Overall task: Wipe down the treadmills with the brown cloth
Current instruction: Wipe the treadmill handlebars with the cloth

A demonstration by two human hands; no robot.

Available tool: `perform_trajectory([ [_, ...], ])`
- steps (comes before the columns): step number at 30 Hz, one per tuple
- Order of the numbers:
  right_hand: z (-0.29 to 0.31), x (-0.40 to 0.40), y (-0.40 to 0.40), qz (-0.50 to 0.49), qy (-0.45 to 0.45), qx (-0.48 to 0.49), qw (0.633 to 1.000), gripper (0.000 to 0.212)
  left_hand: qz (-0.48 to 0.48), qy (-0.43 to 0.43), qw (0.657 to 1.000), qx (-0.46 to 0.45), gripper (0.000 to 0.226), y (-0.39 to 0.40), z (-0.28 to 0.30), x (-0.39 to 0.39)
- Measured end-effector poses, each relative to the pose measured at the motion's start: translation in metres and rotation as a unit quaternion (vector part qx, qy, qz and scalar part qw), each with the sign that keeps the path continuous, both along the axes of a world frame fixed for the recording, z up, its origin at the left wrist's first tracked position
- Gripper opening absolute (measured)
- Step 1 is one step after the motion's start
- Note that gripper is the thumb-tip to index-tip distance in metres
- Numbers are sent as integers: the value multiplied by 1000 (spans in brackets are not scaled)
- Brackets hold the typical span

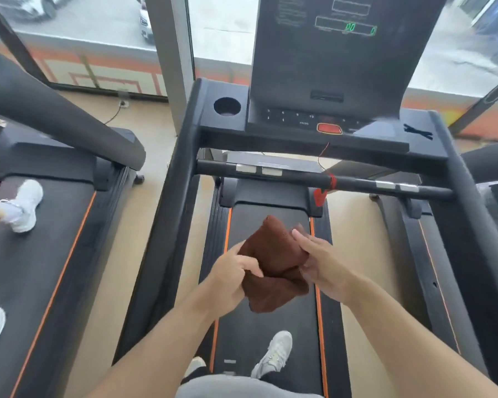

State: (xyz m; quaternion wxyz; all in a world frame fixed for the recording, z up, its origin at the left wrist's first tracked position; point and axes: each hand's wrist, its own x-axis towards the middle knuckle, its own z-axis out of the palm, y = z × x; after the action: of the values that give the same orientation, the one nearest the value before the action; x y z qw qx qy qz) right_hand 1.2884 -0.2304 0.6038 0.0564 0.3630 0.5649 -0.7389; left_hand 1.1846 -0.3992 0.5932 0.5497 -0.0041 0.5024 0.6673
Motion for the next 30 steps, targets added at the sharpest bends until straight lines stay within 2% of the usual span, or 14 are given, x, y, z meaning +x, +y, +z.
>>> perform_trajectory([
  [1,2,-5,12,-16,27,41,999,25,15,-3,1000,-8,52,9,-4,0],
  [3,7,-15,36,-25,81,167,982,11,63,11,996,-55,41,30,-10,-1],
  [6,19,-37,58,43,130,266,954,6,139,101,970,-170,28,57,-19,-7],
  [10,35,-74,74,99,129,299,940,13,171,199,939,-224,41,77,-10,-20],
  [13,49,-111,82,93,167,319,928,19,189,250,922,-229,31,82,0,-46],
  [16,64,-155,90,56,213,329,918,16,217,292,914,-176,34,84,11,-86],
  [18,69,-189,96,20,211,351,912,16,234,333,902,-143,36,85,14,-118],
  [19,67,-206,99,6,193,383,903,23,248,351,893,-136,37,85,14,-136],
  [21,54,-238,104,31,143,489,860,46,272,395,863,-161,33,82,11,-171],
  [23,31,-259,99,177,79,572,797,67,265,455,817,-235,32,73,1,-202],
  [25,0,-275,84,375,-45,556,740,93,228,505,763,-334,36,63,-17,-230],
  [26,-16,-280,76,438,-101,527,721,101,206,512,746,-372,39,60,-25,-240],
  [28,-45,-289,61,476,-144,530,687,92,172,511,734,-412,46,61,-39,-255],
  [30,-59,-299,53,457,-118,598,648,61,165,533,722,-409,47,68,-45,-259],
])
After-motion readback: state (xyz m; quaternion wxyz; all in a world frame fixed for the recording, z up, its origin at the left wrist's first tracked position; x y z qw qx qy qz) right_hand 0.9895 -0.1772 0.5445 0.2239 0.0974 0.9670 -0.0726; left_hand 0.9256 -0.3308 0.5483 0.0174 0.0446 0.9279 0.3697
